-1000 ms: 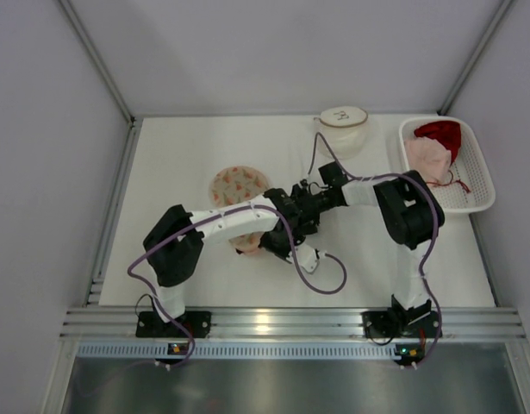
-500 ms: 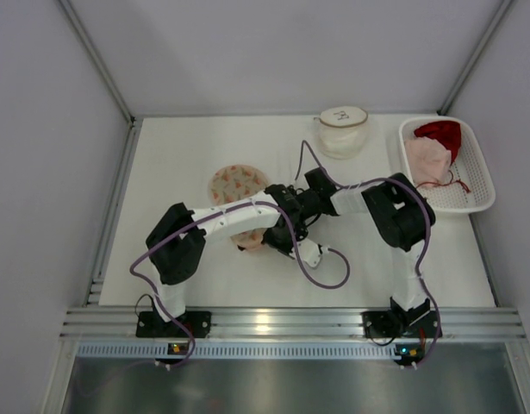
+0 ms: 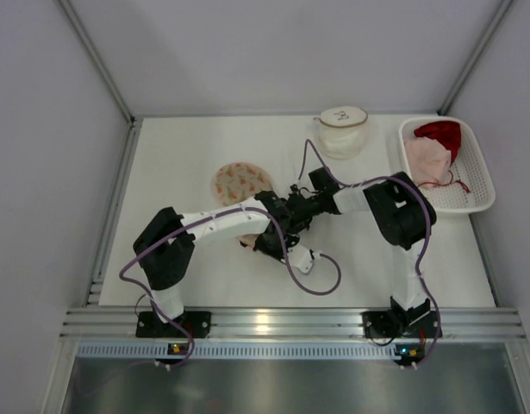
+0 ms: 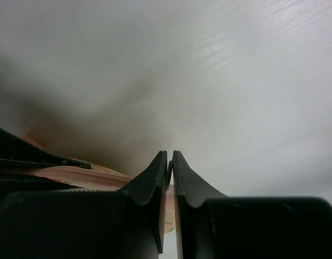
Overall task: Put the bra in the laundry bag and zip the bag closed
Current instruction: Zip the zipper on the laundry bag.
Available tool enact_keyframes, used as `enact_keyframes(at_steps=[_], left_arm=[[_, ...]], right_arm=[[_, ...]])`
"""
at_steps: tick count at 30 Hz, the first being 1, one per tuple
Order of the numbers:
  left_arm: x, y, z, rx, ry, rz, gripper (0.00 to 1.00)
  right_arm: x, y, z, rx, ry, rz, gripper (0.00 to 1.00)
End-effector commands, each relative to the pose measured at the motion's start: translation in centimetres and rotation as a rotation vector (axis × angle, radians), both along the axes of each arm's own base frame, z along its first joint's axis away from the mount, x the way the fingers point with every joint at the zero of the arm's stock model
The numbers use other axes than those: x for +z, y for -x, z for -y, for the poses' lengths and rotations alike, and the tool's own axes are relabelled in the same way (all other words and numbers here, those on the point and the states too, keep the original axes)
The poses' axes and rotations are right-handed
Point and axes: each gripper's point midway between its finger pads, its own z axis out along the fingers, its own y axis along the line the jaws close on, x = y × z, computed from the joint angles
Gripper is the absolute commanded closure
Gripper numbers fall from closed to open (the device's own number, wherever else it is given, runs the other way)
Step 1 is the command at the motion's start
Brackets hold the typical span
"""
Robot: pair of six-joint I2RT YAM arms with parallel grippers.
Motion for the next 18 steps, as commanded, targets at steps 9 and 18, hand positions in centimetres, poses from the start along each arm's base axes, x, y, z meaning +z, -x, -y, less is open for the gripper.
enact_keyframes(at_steps=[9, 18], left_arm=[[10.3, -1.9, 3.2, 0.289, 0.483, 0.032, 0.18], [11.0, -4.7, -6.2, 0.546, 0.755, 0.333, 0.02]], right_arm=[[0.9, -1.8, 0.1, -0.016, -0.061, 0.048, 1.0], [1.9, -1.0, 0.3, 0.009, -0.113, 0.012, 1.0]])
